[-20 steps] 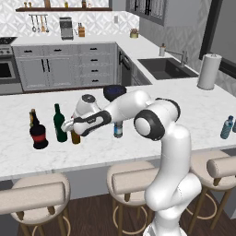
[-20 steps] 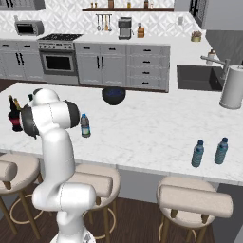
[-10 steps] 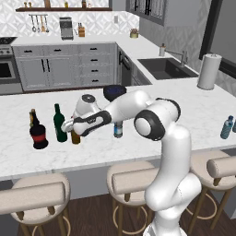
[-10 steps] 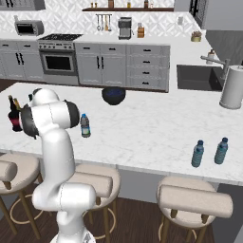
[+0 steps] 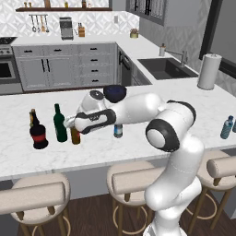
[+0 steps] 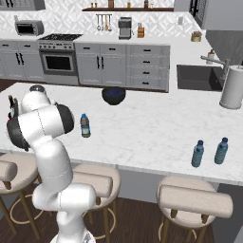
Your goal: Move the plastic bottles in the middle to the plastics group, and the glass bottles in the middle to the glass group.
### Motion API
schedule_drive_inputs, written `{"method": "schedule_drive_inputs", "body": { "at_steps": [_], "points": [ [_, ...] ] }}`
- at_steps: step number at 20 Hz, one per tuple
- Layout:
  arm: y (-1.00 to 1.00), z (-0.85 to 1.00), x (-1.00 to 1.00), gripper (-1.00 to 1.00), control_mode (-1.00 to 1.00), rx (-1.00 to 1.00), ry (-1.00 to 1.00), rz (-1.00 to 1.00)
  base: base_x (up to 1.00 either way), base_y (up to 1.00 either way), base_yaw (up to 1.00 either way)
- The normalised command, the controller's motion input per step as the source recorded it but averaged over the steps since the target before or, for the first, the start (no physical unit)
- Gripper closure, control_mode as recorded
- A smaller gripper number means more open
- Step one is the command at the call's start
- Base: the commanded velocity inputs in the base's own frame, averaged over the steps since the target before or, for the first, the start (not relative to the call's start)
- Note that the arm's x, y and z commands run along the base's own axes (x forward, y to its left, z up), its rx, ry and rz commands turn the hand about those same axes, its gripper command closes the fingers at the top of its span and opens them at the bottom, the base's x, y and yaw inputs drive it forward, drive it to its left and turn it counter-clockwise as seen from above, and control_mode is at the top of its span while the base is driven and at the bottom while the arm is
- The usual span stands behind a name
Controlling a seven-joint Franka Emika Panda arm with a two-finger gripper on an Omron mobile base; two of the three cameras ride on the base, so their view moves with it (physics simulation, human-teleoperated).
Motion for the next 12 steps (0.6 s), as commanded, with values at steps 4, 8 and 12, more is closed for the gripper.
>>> {"method": "schedule_drive_inputs", "body": {
  "at_steps": [4,8,12],
  "points": [
    [-0.67,0.46,-0.40,-1.00,-1.00,0.07,-0.05,-0.08,0.00,0.00,0.00],
    [-0.82,0.36,-0.32,-1.00,-1.00,0.00,0.00,-0.14,0.00,0.00,0.00],
    [-0.78,0.38,-0.04,-1.00,-1.00,-0.12,0.00,-0.22,0.00,0.00,0.00]
  ]
}}
